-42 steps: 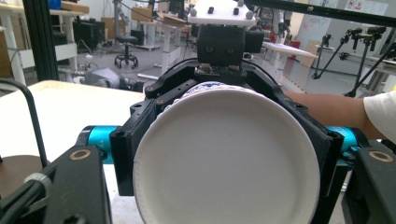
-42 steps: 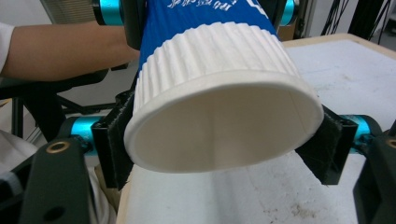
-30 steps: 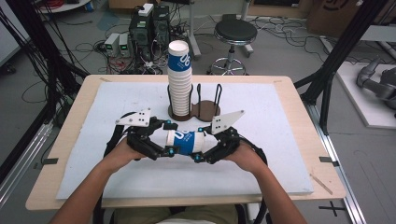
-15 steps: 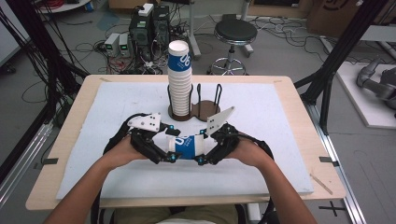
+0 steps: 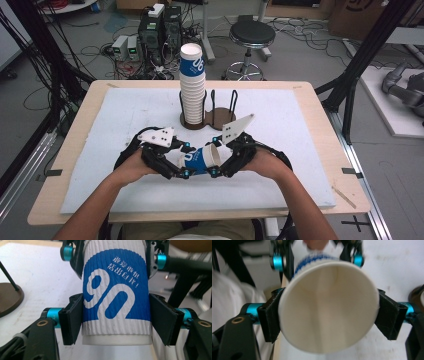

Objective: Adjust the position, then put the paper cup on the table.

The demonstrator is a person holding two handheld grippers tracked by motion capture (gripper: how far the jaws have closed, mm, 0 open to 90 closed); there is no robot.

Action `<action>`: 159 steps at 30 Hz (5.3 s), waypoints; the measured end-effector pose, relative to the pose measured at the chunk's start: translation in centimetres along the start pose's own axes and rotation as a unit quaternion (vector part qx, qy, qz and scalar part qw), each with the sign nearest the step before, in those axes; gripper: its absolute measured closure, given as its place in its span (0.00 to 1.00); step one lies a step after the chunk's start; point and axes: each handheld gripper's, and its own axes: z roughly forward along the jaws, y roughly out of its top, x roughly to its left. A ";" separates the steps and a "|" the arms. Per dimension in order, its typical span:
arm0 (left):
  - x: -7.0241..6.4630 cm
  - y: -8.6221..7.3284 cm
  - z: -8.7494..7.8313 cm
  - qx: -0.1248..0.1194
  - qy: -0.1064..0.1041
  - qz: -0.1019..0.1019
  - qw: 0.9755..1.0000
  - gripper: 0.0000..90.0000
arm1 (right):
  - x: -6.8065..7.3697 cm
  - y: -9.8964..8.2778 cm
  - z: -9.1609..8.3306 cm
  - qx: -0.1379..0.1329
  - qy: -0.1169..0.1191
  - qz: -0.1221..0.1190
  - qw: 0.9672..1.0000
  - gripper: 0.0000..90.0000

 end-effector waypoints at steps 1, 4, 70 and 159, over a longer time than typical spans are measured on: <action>0.0 -0.3 -0.2 -0.018 0.003 -0.003 1.000 0.35 | 0.0 -0.1 -0.4 -0.041 0.002 0.016 0.999 0.19; 0.1 -0.5 -0.4 -0.029 0.007 -0.008 1.000 0.35 | 0.0 -0.2 -0.9 -0.072 -0.005 0.024 0.997 0.19; -0.5 -1.5 0.9 -0.110 0.086 -0.010 0.990 0.34 | -0.2 -1.2 1.4 -0.255 -0.021 0.091 0.962 0.29; 1.2 -6.4 -7.5 -0.120 0.314 -0.087 0.938 0.19 | -4.2 -10.7 -8.0 -0.139 -0.360 0.169 0.907 0.33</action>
